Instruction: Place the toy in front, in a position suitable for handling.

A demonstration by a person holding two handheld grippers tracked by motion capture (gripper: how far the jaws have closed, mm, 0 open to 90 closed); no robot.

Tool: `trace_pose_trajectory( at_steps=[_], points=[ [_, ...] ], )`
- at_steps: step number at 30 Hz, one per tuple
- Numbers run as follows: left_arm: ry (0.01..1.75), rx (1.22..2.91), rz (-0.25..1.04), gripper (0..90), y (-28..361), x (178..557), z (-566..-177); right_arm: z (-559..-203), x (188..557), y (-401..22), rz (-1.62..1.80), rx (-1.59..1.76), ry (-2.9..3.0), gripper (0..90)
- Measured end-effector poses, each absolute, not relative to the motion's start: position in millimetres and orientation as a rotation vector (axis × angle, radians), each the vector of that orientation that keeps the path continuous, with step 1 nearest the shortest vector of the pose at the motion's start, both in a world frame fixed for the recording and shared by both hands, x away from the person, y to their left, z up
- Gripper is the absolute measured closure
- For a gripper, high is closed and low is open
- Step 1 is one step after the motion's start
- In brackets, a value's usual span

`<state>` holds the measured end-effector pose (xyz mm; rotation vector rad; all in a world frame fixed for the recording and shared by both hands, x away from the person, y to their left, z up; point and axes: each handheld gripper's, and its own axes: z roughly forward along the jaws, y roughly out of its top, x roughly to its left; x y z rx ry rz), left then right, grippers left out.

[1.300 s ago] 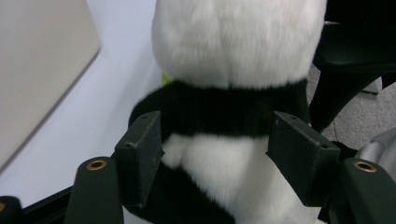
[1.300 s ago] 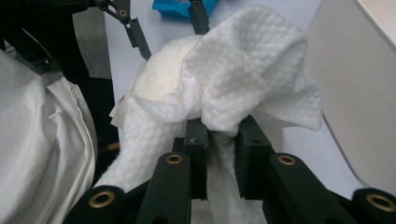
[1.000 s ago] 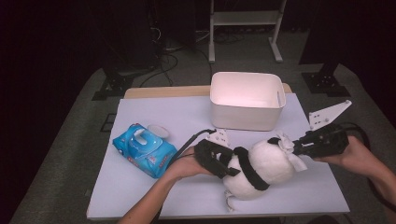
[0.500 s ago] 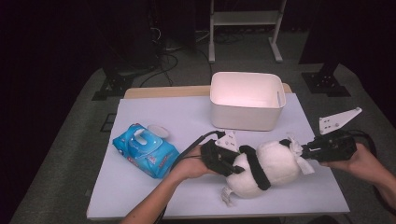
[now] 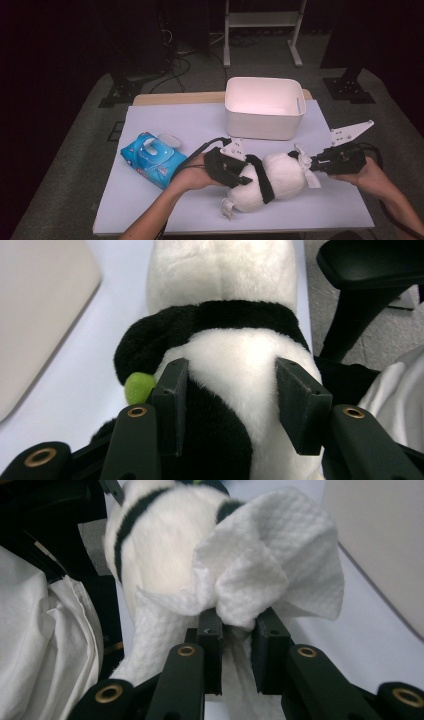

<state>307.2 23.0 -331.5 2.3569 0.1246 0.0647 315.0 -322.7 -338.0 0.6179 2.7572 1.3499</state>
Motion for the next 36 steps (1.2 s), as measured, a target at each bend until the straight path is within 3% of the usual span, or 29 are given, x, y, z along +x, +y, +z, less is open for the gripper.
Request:
trace_pose_trajectory(
  at_steps=[14, 25, 36],
  points=[
    [0.085, 2.357, 0.084, 50.0, 16.6, 299.1, -333.4, -318.0, 317.3, -308.6, 1.301, 0.516, 2.769, 76.1],
    [0.03, 2.385, 0.096, 50.0, 1.2, 294.5, -332.1, -322.9, 316.8, -309.6, 1.305, 0.516, 2.777, 76.1],
    [0.045, 2.391, 0.047, 46.9, -9.4, 299.9, -331.5, -357.6, 311.8, -313.5, 1.388, 0.589, 2.839, 77.0]
  ],
)
